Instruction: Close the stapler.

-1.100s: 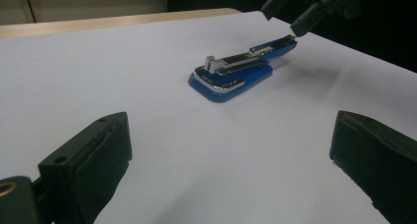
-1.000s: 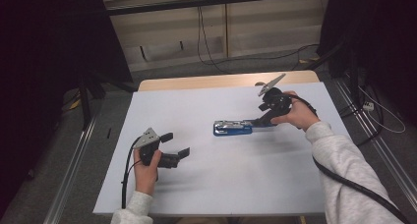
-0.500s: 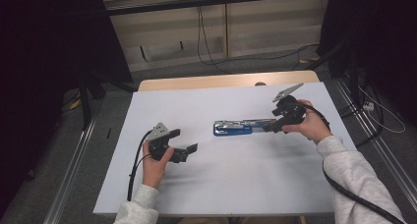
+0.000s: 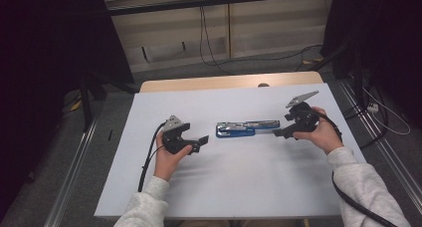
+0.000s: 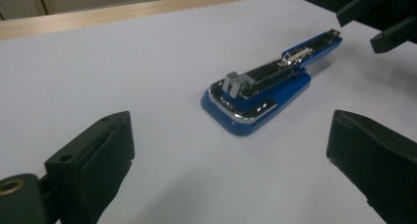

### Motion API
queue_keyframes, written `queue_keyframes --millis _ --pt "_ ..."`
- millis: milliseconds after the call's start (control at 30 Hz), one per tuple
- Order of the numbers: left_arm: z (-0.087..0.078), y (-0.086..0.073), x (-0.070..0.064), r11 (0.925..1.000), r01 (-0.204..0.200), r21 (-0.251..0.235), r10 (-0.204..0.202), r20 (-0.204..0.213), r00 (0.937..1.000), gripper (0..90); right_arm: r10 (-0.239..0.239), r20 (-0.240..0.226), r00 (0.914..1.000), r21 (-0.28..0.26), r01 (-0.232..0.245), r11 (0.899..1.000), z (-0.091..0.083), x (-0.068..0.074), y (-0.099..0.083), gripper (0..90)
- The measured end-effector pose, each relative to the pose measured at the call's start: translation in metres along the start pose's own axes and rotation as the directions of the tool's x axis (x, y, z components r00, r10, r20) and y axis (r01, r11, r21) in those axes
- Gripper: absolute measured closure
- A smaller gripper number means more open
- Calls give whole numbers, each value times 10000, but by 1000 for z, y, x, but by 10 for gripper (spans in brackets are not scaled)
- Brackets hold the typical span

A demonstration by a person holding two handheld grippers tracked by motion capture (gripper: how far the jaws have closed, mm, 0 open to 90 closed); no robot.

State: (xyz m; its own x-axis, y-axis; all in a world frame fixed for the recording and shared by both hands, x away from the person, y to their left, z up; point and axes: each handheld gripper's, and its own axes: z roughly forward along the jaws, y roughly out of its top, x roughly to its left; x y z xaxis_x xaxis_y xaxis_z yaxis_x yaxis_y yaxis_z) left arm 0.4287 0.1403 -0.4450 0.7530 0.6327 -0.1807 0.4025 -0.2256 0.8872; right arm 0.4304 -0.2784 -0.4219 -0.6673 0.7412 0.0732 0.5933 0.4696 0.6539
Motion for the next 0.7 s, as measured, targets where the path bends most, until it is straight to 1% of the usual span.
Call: queue_keyframes --millis 67,100,133,167,200,267,300,333,367,400,433,467,500,533,567,600,633,667,700 --pt "3 1 1 10000 73 27 -73 -46 10000 55 111 115 9999 -43 -110 9999 1 1 -4 151" --pt "4 2 1 9994 -1 337 6 -171 9999 77 148 184 9997 -85 -146 9999 0 2 -5 166" --pt "6 3 2 9985 46 549 -27 -349 9994 89 153 262 9995 -153 -149 9998 0 2 -7 193" --pt "7 3 2 9978 44 668 -17 -408 9992 112 329 348 9989 -322 -318 9990 -1 2 -10 213" --pt "8 3 3 9980 217 591 -192 -416 9989 142 451 366 9983 -383 -437 9983 -1 2 -11 226" --pt "10 4 4 9980 133 622 -105 -447 9989 246 496 588 9970 -368 -475 9982 -2 2 -15 286" --pt "12 4 4 9976 235 648 -201 -524 9984 293 462 823 9955 -337 -436 9985 -3 3 -17 318" --pt "14 4 4 9975 227 667 -193 -520 9985 385 568 936 9940 -461 -527 9975 -6 3 -21 434" --pt "16 4 4 9973 128 720 -78 -696 9975 385 568 936 9940 -461 -527 9975 -6 3 -21 434" --pt "18 5 3 9977 67 679 -5 -904 9959 512 737 1070 9915 -499 -687 9964 -7 3 -22 486" --pt "20 5 4 9970 13 775 56 -888 9960 512 935 1202 9883 -526 -877 9948 -8 2 -23 528" --pt "23 6 5 9969 23 792 44 -852 9964 608 1205 1466 9818 -639 -1122 9916 -8 2 -26 622" --pt "27 7 4 9952 16 976 69 -876 9961 657 1213 1607 9795 -568 -1135 9919 -7 2 -26 670" --pt "27 7 4 9952 16 976 69 -876 9961 706 1175 1678 9788 -457 -1113 9927 -6 2 -28 705" --pt "29 8 5 9947 -2 1024 94 -900 9959 745 1150 1677 9791 -385 -1100 9932 -5 2 -29 736" --pt "32 8 5 9943 38 1063 54 -862 9963 776 1261 1735 9767 -373 -1214 9919 -4 1 -30 775" --pt "36 8 5 9928 -33 1193 146 -938 9955 808 1339 1816 9742 -345 -1298 9909 -3 1 -31 815" --pt "36 8 5 9928 -33 1193 146 -938 9955 838 1368 1877 9727 -339 -1327 9906 -2 0 -32 836" --pt "39 8 5 9922 -9 1247 129 -951 9954 838 1368 1877 9727 -339 -1327 9906 -2 0 -32 836"
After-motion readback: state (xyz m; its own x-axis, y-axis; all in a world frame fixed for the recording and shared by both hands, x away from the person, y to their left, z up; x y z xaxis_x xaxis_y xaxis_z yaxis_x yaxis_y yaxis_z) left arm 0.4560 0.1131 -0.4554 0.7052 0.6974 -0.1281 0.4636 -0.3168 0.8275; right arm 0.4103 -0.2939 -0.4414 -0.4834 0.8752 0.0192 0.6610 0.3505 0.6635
